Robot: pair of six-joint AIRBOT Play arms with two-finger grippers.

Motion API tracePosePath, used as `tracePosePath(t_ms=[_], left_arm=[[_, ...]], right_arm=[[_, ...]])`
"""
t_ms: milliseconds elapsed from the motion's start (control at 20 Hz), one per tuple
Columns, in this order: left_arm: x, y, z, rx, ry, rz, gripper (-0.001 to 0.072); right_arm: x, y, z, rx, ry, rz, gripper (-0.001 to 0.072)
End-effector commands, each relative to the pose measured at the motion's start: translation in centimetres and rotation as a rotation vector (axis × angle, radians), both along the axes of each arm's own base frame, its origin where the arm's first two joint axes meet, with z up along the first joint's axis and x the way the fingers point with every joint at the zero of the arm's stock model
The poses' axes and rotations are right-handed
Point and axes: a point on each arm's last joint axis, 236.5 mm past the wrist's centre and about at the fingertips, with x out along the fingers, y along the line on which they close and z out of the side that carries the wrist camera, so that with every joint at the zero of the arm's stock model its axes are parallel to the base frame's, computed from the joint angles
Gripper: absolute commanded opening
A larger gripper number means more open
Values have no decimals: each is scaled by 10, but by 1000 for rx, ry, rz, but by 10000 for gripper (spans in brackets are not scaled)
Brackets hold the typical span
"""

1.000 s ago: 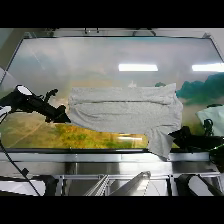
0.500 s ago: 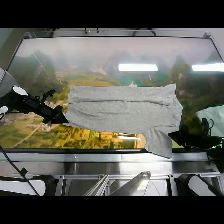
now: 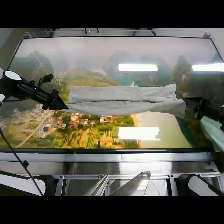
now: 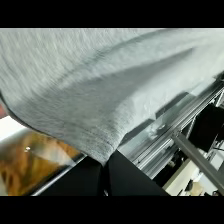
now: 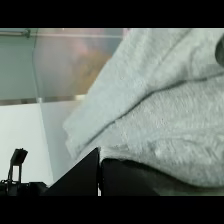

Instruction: Fold the shirts.

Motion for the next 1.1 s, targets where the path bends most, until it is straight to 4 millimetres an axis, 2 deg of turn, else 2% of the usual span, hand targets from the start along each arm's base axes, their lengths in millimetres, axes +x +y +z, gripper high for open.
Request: tracePosePath(t_ms=[0,150,250,350,450,550,600,650,700,750,800,900,950,1000,1050], left_arm=[[40,8,-6,2,-8,23,21],[78,15,-27,14,-21,38,21],[94,16,-43,19,-10,48,21],[100,11,-61,14,8,27,15],[102,4,-75,6,26,-7,16],[108,1,-77,4,16,-31,19],[113,2,-73,7,-6,-31,149],[119,4,-66,11,-34,-29,334],[125,7,-57,18,-66,-20,392],[129,12,-50,25,-88,-4,503],[131,18,-41,32,-108,16,720],[134,34,-23,47,-147,76,718],[138,43,-12,57,-178,112,717],[141,49,-2,67,-210,136,703],[143,50,8,73,-233,144,591]], right_arm=[[65,-15,-14,3,-51,-51,17],[116,-10,-46,42,-65,-52,17],[137,-2,-70,61,-42,-22,17],[147,9,-89,68,-19,7,17],[146,12,-98,51,-8,23,17],[141,6,-101,15,2,36,17],[138,3,-100,-9,7,48,18],[134,-2,-97,-36,9,58,18],[129,-7,-93,-85,0,82,89],[125,-11,-85,-127,-15,110,301],[121,-14,-72,-151,-39,140,330],[113,-29,-46,-232,-62,170,332],[108,-49,-47,-312,-3,155,441],[101,-67,-57,-373,92,140,643],[90,-80,-72,-424,195,144,710]])
